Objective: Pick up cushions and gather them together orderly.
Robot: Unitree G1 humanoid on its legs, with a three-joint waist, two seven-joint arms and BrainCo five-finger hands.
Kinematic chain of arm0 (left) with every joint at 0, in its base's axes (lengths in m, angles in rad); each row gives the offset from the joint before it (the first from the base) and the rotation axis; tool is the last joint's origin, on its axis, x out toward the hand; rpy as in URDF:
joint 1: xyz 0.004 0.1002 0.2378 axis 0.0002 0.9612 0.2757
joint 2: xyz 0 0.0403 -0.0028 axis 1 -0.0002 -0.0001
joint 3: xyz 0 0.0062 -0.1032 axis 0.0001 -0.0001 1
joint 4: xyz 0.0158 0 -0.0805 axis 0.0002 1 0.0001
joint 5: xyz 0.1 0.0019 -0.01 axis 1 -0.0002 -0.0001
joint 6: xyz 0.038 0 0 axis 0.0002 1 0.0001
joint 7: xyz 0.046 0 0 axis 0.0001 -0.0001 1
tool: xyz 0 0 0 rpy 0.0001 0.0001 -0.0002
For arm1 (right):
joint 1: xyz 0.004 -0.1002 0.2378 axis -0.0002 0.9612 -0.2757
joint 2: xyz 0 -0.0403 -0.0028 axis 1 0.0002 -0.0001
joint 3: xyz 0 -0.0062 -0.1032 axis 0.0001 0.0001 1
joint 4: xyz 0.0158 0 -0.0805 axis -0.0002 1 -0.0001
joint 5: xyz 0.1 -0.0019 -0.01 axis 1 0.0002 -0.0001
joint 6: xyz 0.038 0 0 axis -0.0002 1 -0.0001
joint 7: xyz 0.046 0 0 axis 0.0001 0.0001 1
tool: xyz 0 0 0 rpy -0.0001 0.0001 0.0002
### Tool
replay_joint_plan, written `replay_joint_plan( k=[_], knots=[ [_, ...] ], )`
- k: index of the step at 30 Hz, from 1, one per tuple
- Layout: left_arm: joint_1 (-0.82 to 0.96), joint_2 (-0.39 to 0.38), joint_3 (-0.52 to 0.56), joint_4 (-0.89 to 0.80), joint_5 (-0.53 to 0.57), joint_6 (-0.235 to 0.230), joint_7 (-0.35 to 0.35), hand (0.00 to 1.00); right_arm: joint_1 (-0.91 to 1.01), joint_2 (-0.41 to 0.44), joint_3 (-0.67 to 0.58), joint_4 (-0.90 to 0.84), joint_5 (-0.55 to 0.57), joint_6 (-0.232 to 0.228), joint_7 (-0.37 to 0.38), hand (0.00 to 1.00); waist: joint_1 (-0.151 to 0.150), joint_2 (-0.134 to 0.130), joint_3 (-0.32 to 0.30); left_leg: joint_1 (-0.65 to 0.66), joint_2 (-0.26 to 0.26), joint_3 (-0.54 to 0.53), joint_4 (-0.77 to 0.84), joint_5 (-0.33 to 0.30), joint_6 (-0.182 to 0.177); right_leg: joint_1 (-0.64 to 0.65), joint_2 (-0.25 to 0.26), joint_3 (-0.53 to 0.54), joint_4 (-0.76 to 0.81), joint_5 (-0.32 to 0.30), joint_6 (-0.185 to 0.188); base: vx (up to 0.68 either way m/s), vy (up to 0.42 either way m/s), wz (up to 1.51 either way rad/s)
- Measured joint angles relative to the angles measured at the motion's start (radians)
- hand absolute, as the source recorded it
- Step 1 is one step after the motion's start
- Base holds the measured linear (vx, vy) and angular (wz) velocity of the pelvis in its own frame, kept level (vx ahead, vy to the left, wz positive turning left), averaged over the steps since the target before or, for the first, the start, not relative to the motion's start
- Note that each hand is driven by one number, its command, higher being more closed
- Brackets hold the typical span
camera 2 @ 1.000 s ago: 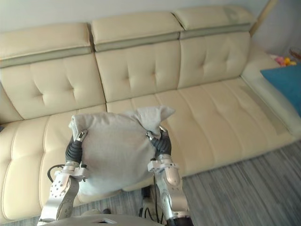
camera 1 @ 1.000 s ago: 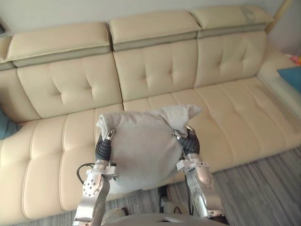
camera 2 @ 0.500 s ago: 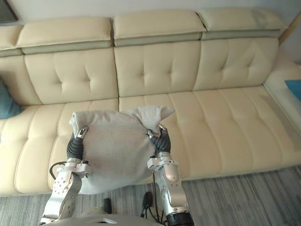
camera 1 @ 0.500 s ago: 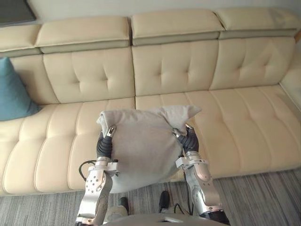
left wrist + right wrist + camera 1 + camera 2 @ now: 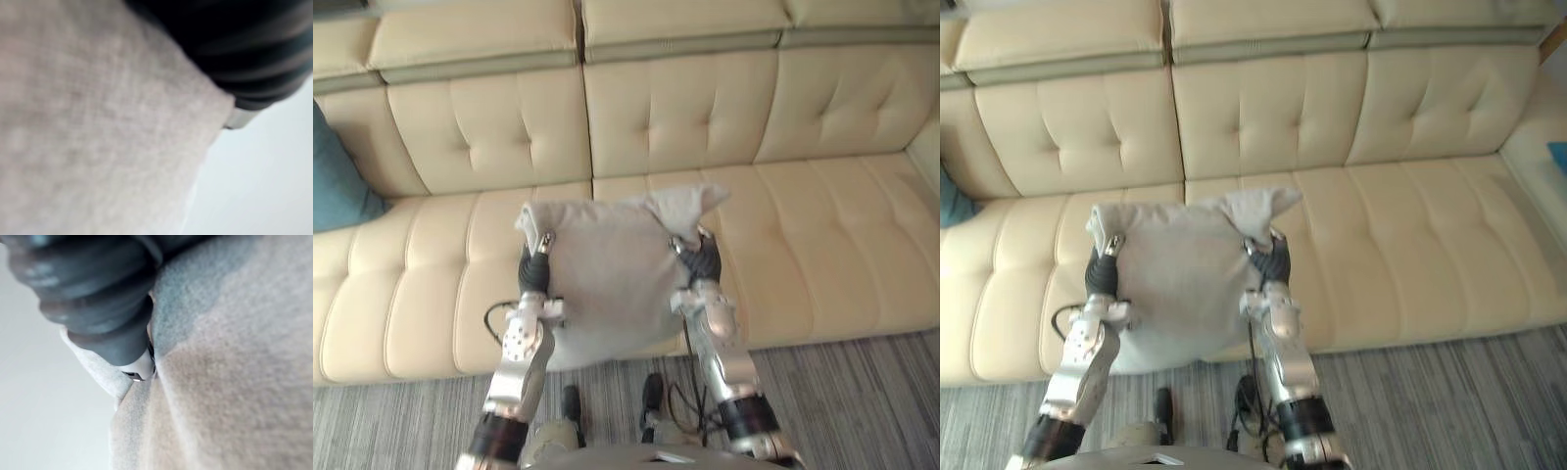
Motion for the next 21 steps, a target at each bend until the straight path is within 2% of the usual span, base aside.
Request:
replay_joint_plan(
  k=[4,7,10,14,16,21],
  knots=[
    [-0.335,0.101,0.010,0.138,0.006,-0.006,0.085,1.00,-0.361,-0.054,-0.019,0.162,-0.017,0.008,-0.094,1.00,0.002,-0.005,0.060,-0.080,-0.002,0.000,-0.002,0.033,0.003,-0.081,-0.002,0.001,0.000,0.037,-0.010,-0.08,0.013,0.01],
    [-0.572,0.170,0.028,0.181,0.007,-0.030,0.139,1.00,-0.636,-0.108,-0.045,0.230,-0.046,0.014,-0.146,1.00,0.002,-0.006,0.121,-0.141,-0.008,0.001,-0.002,0.056,0.005,-0.144,-0.008,0.009,0.000,0.064,-0.011,-0.08,0.038,0.00],
    [-0.708,0.187,0.046,0.232,0.010,-0.061,0.154,1.00,-0.770,-0.140,-0.068,0.239,-0.051,0.014,-0.167,1.00,0.002,-0.005,0.142,-0.185,-0.013,0.001,-0.002,0.067,0.009,-0.189,-0.012,0.021,0.000,0.086,-0.010,-0.04,0.052,0.01],
    [-0.914,0.229,0.051,0.333,0.017,-0.070,0.177,1.00,-0.972,-0.164,-0.119,0.305,-0.075,0.011,-0.204,1.00,-0.002,-0.006,0.194,-0.248,-0.026,0.003,-0.003,0.085,0.021,-0.254,-0.026,0.045,0.000,0.108,-0.002,-0.04,0.059,0.02],
    [-1.060,0.240,0.055,0.414,0.025,-0.075,0.192,1.00,-1.091,-0.165,-0.165,0.354,-0.075,0.012,-0.233,1.00,-0.009,-0.006,0.242,-0.289,-0.036,0.001,-0.018,0.111,0.028,-0.300,-0.036,0.052,0.000,0.129,0.003,-0.05,0.057,0.06],
    [-1.190,0.241,0.066,0.477,0.070,-0.077,0.223,1.00,-1.177,-0.162,-0.203,0.367,-0.085,0.011,-0.296,1.00,-0.019,-0.005,0.285,-0.366,-0.056,0.000,-0.033,0.139,0.041,-0.383,-0.054,0.065,0.000,0.159,0.009,-0.04,0.085,0.06]
  ],
)
